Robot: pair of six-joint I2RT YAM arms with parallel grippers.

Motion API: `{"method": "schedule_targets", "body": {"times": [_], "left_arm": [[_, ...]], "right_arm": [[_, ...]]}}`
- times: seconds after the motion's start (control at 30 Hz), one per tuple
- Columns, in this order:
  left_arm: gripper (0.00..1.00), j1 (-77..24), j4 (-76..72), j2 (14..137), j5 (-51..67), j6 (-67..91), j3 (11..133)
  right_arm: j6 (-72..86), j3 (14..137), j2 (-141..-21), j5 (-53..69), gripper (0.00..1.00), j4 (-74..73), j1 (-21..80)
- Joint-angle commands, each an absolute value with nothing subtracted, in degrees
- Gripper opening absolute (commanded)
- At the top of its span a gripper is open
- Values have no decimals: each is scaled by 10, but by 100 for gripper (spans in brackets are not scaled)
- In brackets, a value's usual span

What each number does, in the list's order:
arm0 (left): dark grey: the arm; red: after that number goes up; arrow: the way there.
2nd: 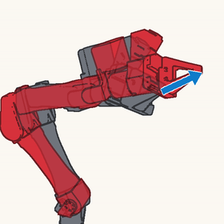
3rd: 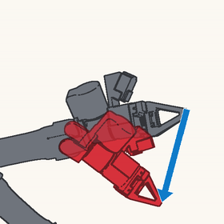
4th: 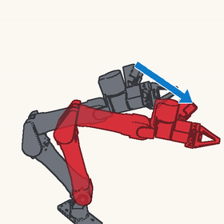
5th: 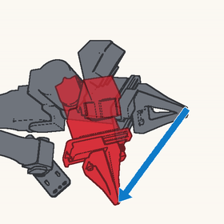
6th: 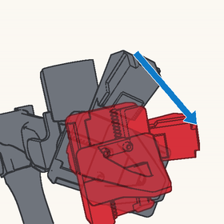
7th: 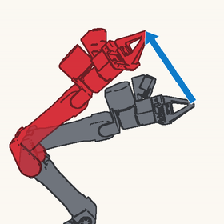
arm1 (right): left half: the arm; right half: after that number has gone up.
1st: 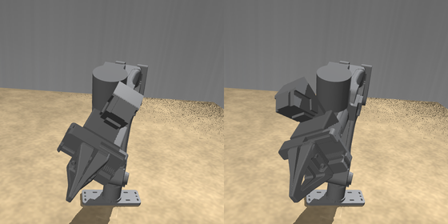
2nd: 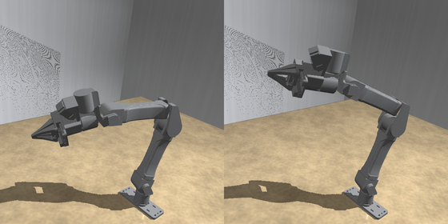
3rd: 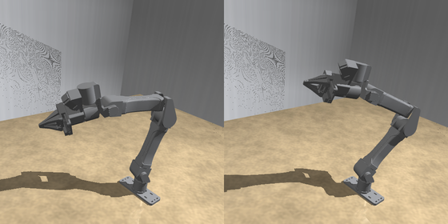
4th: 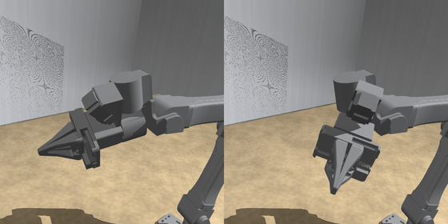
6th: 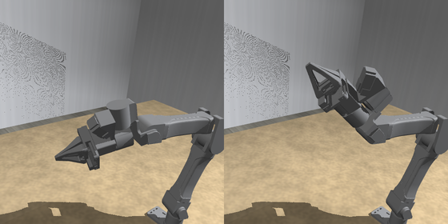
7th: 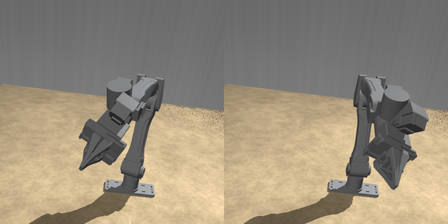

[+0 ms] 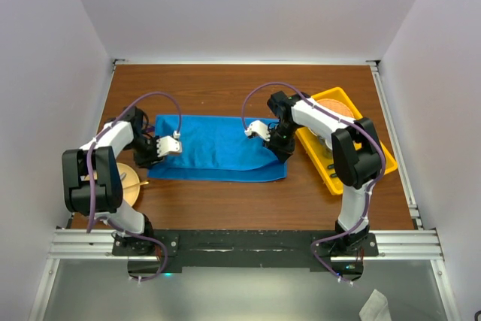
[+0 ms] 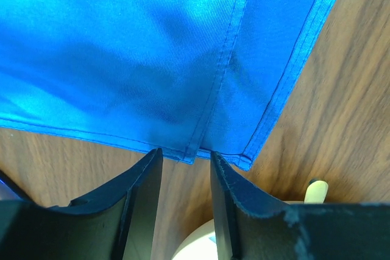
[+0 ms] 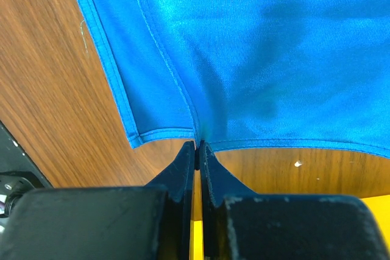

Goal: Fold the napkin into a case and place the utensils inside
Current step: Fold and flatten the napkin at the center of the board.

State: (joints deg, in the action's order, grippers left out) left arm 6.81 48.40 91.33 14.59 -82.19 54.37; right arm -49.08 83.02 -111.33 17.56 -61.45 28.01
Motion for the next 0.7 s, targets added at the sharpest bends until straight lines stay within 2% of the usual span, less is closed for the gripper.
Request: {"method": "schedule_targets", "body": {"times": [0.0, 0.17, 0.3, 0.33, 0.47, 0.67], "left_arm": [[37, 64, 477, 922, 140, -842, 538], [20, 64, 486, 924, 145, -842, 544], [18, 65, 486, 924, 143, -842, 543], [19, 64, 486, 925, 142, -842, 543], [35, 65, 486, 922, 136, -848, 537], [38, 63, 474, 928, 130, -845, 533]], "right_arm": [[-488, 853, -1104, 188, 0, -624, 280], [-490, 854, -1107, 188, 0, -628, 281], [-490, 854, -1107, 188, 0, -627, 280], [-490, 854, -1108, 189, 0, -626, 280], [-489, 854, -1108, 190, 0, -625, 280], [-487, 853, -1107, 190, 0, -622, 280]]}}
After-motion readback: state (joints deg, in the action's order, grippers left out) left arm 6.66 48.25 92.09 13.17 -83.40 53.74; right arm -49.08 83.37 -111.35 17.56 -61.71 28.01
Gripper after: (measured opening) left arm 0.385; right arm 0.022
